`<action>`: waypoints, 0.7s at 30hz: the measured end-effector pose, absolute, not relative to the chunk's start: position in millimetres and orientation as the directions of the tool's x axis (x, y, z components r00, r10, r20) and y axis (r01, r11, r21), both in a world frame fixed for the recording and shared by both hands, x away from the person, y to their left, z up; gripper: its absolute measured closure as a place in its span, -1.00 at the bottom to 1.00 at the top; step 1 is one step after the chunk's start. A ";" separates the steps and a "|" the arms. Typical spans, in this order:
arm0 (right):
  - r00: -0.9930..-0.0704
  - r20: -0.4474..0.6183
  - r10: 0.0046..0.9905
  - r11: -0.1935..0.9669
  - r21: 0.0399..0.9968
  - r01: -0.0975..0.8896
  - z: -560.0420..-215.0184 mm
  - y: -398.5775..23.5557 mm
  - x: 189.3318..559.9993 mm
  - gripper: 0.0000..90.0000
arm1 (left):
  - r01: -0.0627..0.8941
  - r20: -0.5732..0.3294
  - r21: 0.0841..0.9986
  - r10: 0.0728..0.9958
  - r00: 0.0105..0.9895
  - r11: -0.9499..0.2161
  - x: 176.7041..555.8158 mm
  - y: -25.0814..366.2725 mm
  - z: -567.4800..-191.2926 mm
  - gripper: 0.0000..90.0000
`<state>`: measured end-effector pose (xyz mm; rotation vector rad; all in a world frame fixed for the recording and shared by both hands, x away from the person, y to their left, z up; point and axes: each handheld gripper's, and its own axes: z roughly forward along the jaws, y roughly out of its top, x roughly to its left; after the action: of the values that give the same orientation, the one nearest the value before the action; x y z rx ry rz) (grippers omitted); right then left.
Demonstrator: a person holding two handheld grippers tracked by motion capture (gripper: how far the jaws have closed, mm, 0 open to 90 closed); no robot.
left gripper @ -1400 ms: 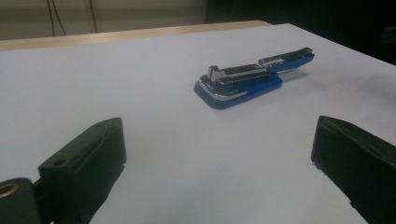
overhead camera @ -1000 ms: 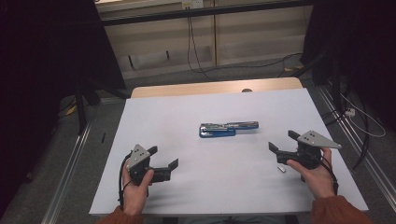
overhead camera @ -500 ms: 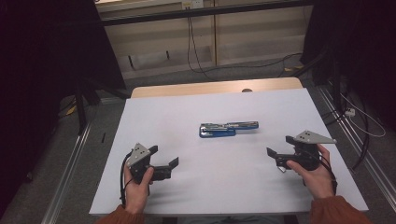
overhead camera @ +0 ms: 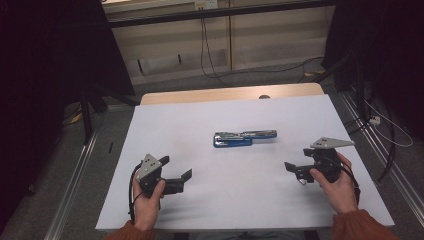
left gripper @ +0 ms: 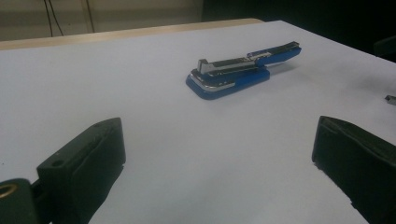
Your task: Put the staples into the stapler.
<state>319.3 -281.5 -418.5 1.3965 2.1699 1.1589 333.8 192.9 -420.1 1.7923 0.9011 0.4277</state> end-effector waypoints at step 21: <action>-0.605 0.167 0.778 0.395 0.619 0.679 -414.7 -293.4 318.1 -0.29 | 0.402 -0.159 0.902 0.742 0.651 -0.159 337.4 194.5 -422.8 -0.93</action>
<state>318.1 -293.4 -414.7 1.3146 2.4957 0.9982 337.4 194.5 -422.8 1.7814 0.9208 0.3905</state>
